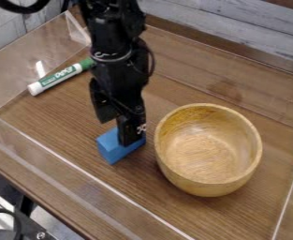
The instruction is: Put the blue block in the brown bowl
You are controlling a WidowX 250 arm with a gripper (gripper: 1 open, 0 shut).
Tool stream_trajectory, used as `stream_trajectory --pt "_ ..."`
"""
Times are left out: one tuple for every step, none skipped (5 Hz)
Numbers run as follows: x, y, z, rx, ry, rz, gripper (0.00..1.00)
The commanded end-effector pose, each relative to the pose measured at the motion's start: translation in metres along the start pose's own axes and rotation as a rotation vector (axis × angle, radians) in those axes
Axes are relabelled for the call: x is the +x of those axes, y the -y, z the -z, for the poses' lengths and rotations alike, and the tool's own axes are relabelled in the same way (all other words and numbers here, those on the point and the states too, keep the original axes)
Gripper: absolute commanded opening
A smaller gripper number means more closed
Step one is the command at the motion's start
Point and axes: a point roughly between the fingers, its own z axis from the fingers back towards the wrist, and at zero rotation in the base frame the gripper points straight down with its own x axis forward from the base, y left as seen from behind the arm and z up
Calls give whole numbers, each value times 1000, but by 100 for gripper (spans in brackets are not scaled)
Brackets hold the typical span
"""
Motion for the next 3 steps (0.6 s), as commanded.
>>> stream_trajectory --pt "3 -5 -3 12 38 -5 100" --pt "2 -6 1 8 43 -8 100" --pt "1 -8 5 4 49 -9 100"
